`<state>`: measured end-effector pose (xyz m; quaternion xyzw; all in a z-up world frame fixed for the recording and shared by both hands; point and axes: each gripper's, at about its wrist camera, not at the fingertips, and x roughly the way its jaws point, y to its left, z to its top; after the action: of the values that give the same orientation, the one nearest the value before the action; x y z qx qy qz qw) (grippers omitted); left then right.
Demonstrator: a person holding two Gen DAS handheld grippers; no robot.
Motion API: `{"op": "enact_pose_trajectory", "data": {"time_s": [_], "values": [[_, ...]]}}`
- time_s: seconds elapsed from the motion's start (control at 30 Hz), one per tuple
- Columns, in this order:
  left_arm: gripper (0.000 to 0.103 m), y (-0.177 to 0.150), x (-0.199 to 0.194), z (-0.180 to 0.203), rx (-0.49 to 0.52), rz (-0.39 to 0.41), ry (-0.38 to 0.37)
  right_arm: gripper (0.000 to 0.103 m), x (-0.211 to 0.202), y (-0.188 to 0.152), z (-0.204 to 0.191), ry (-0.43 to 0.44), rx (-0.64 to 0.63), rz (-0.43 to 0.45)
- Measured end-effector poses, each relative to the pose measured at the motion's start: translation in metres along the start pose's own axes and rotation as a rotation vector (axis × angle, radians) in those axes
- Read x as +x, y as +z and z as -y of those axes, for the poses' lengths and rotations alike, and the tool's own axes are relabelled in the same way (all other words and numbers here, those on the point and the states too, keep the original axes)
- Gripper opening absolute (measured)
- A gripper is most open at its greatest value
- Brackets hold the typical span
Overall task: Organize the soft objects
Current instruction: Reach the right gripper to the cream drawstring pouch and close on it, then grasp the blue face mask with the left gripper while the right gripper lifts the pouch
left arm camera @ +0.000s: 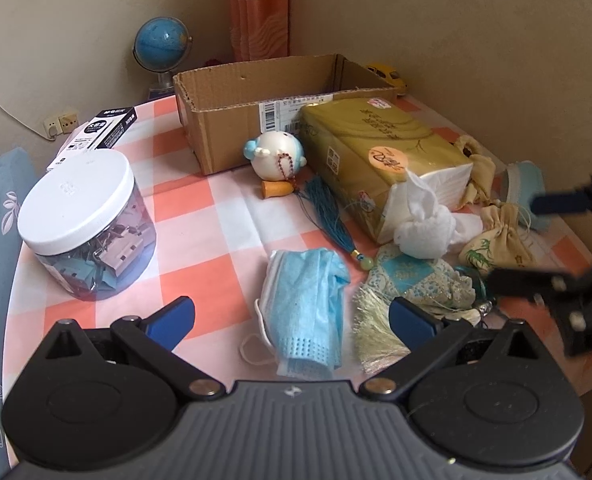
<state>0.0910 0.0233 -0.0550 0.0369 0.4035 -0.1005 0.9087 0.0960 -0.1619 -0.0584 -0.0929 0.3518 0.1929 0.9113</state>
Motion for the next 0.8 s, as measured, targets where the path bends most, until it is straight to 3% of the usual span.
{"op": "enact_pose_trajectory", "data": {"time_s": [0.17, 0.37, 0.63, 0.8], "values": [[0.102, -0.003, -0.003, -0.002, 0.005, -0.001, -0.004, 0.103, 0.02, 0.007, 0.005, 0.041, -0.027, -0.075], [0.102, -0.008, -0.001, -0.006, 0.007, -0.009, -0.011, 0.103, 0.005, -0.013, -0.012, 0.119, -0.066, -0.164], [0.102, -0.014, -0.001, -0.005, 0.066, -0.014, -0.036, 0.103, 0.006, -0.033, -0.024, 0.057, -0.082, -0.195], [0.102, -0.013, 0.005, -0.009, 0.081, -0.02, -0.048, 0.103, 0.006, -0.036, -0.021, 0.064, -0.073, -0.159]]}}
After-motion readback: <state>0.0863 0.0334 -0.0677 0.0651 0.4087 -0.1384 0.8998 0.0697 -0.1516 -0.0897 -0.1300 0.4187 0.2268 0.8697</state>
